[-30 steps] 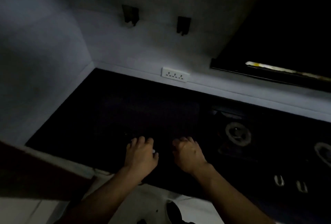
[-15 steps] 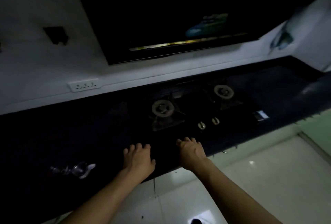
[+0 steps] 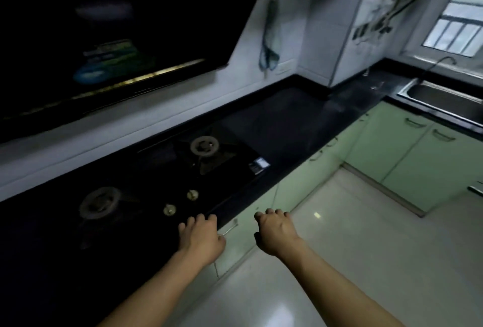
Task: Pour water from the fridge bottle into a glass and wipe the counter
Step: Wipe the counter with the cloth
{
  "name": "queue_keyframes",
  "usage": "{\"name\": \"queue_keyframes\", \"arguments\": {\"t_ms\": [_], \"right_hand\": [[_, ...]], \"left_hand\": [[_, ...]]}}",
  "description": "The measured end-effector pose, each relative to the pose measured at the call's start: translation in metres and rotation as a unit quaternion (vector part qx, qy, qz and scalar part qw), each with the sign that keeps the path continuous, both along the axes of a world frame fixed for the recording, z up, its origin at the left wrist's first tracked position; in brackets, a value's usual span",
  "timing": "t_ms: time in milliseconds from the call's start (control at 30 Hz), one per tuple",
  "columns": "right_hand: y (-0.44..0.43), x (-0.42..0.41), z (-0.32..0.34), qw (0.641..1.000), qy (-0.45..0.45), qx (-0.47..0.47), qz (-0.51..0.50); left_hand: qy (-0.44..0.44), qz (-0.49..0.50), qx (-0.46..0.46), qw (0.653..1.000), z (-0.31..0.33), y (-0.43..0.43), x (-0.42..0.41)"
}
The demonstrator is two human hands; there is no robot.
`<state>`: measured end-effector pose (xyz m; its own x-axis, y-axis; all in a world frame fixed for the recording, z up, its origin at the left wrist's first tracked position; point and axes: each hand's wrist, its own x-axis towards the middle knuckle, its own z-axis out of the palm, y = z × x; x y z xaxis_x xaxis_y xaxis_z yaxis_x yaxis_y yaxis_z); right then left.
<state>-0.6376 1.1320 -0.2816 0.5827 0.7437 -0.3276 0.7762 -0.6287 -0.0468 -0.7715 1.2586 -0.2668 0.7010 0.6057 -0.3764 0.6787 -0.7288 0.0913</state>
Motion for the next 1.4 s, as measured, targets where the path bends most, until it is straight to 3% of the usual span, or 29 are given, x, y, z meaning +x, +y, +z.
{"name": "queue_keyframes", "arguments": {"t_ms": [267, 900, 1100, 1400], "right_hand": [[-0.044, 0.111, 0.004, 0.997, 0.005, 0.02, -0.068], [-0.017, 0.384, 0.005, 0.987, -0.002, 0.032, -0.157], [-0.013, 0.477, -0.008, 0.99, 0.017, 0.05, -0.132], [0.021, 0.647, -0.009, 0.997, 0.035, 0.054, 0.031]], "left_hand": [[0.006, -0.064, 0.015, 0.998, 0.002, -0.031, 0.122], [-0.018, -0.159, 0.017, 0.987, -0.014, 0.02, 0.435], [-0.007, -0.134, 0.02, 0.991, -0.018, 0.022, 0.519], [-0.025, 0.026, 0.009, 0.999, -0.011, 0.009, 0.633]]}}
